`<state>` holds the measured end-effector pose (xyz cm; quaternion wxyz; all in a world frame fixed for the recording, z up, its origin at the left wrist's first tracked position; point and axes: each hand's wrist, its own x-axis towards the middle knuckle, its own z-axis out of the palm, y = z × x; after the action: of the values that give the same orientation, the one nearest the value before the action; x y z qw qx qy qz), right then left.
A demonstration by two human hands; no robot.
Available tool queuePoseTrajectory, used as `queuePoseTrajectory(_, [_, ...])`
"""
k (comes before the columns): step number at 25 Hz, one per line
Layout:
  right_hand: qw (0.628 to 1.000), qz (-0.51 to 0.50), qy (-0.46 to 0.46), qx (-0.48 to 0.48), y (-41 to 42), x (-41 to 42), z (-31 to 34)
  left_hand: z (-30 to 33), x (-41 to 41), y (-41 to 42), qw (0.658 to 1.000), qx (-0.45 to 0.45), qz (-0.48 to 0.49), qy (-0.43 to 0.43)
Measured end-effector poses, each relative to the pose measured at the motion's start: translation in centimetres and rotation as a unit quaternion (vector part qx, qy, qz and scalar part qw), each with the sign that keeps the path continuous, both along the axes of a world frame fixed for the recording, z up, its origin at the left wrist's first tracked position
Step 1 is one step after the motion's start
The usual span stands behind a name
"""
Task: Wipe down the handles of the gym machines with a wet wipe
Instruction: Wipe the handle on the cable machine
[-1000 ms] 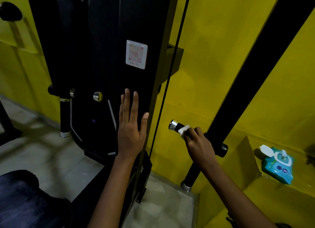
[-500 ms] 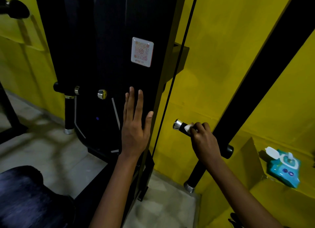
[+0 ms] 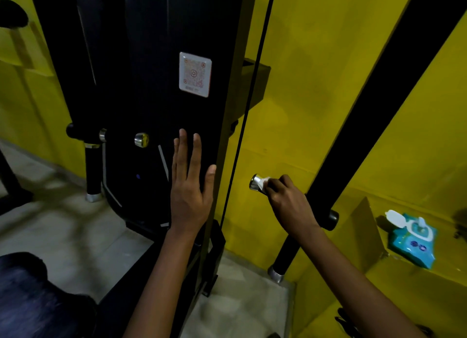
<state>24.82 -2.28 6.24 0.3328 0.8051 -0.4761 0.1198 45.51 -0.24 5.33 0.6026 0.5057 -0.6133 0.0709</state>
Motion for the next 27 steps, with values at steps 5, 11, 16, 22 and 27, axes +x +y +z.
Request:
queuePoseTrajectory(5, [0.997, -0.074, 0.027, -0.025, 1.9, -1.4, -0.1, -0.4, -0.1, 0.3, 1.0, 0.008, -0.007, 0.003])
queuePoseTrajectory(11, [0.995, -0.085, -0.036, -0.024, 2.7, -1.1, -1.1, -0.2, 0.0, 0.6, 1.0, 0.012, -0.009, 0.007])
queuePoseTrajectory(16, [0.999, -0.018, -0.037, -0.028, 1.9, -0.8, -2.7, -0.2, -0.1, 0.6, 1.0, 0.01, -0.013, 0.01])
queuePoseTrajectory(22, [0.998, 0.024, -0.004, -0.056, 2.5, -2.4, -2.5, -0.1, 0.0, 0.7, 1.0, 0.014, -0.018, 0.013])
queuePoseTrajectory(27, [0.996, 0.062, 0.024, -0.056, 1.1, -1.2, -2.8, -0.3, 0.1, 0.6, 1.0, 0.017, -0.017, 0.008])
